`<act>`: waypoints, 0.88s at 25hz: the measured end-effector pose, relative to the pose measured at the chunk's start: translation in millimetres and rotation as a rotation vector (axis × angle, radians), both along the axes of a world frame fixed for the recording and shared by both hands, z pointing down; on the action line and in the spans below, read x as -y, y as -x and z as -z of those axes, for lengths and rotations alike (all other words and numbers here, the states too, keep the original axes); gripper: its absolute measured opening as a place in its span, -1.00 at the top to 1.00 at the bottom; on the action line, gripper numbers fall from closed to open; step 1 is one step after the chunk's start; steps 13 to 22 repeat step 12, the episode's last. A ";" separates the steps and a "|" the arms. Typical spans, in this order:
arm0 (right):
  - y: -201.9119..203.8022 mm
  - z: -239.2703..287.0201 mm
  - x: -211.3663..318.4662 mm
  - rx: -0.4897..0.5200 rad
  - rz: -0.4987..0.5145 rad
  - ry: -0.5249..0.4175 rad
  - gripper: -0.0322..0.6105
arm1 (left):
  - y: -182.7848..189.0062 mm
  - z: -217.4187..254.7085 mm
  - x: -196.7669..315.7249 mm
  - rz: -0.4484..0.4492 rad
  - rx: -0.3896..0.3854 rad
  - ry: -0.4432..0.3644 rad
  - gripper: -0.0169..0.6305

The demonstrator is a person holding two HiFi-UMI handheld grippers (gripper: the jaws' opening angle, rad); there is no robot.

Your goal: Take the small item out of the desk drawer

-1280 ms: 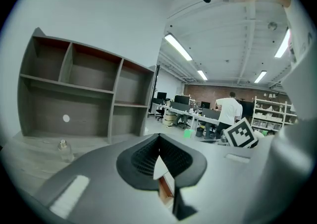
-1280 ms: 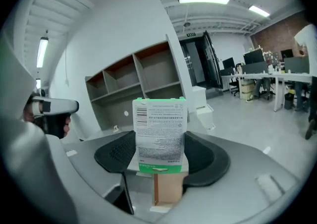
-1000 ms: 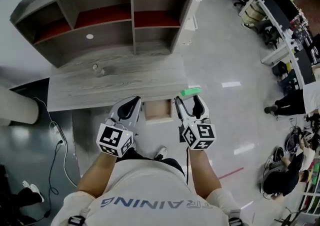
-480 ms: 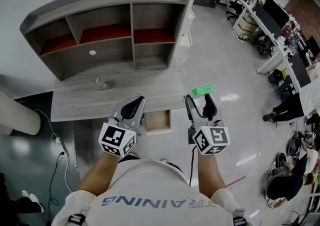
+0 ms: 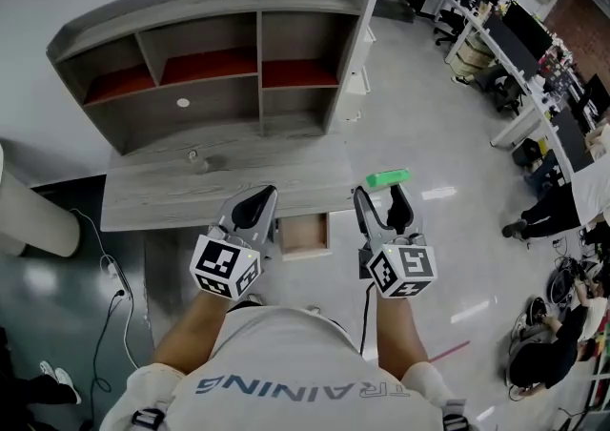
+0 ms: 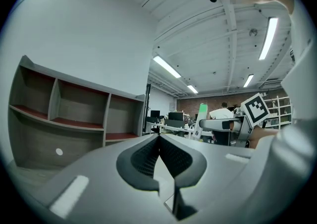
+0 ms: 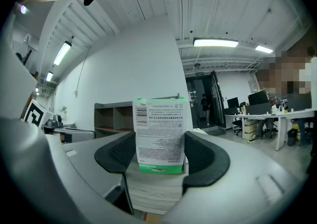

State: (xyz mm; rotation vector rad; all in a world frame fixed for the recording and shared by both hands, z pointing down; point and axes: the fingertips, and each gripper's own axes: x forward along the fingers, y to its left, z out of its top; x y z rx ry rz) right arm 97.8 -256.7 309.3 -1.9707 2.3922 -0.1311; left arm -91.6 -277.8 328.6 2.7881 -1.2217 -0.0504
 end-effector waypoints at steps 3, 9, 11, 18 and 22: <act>4.3 0.1 -1.5 -0.003 0.009 0.001 -0.10 | 1.4 0.1 -2.7 0.002 -0.002 0.000 0.94; 12.1 -1.3 -3.6 -0.010 0.022 0.010 -0.10 | 6.8 -0.2 -6.4 0.011 -0.008 0.008 0.94; 14.1 -2.5 -3.5 -0.013 0.024 0.014 -0.10 | 8.7 -0.7 -7.0 0.013 -0.010 0.009 0.94; 15.1 -3.1 -3.2 -0.015 0.025 0.016 -0.10 | 9.7 -1.0 -7.1 0.015 -0.010 0.010 0.94; 15.1 -3.1 -3.2 -0.015 0.025 0.016 -0.10 | 9.7 -1.0 -7.1 0.015 -0.010 0.010 0.94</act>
